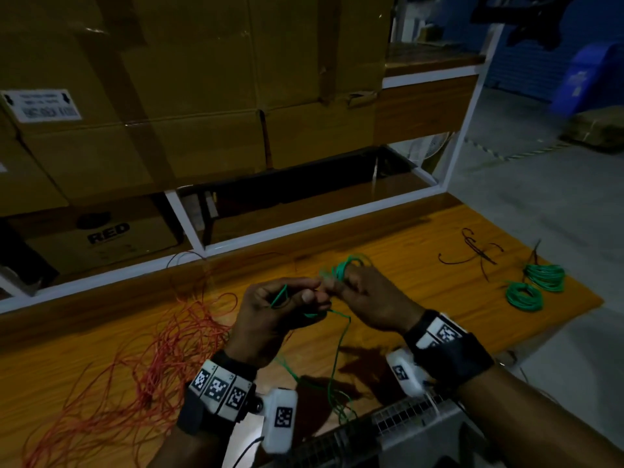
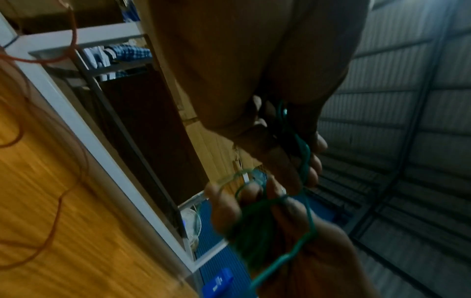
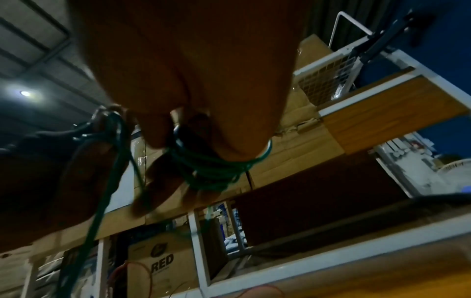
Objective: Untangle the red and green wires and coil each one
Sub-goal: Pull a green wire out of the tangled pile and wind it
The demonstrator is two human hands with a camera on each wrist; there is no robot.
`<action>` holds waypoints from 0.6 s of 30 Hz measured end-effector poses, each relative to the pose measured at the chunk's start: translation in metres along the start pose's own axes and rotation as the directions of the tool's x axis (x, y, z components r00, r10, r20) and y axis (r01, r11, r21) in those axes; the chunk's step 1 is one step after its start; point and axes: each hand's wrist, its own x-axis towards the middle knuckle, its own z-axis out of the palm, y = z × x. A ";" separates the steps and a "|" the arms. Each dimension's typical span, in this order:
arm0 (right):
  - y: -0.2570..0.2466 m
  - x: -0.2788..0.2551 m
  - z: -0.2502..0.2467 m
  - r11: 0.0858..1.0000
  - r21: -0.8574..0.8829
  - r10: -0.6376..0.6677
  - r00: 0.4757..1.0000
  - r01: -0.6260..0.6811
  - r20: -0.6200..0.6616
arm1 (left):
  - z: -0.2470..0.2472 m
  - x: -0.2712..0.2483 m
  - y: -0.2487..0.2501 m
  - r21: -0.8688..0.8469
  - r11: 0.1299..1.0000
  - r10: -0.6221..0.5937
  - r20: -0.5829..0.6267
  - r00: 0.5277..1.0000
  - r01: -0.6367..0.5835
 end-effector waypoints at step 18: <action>0.034 -0.006 -0.010 0.968 -0.220 -0.106 0.990 0.125 0.094 | -0.033 0.008 0.032 0.389 0.919 -0.103 0.089 0.991 0.060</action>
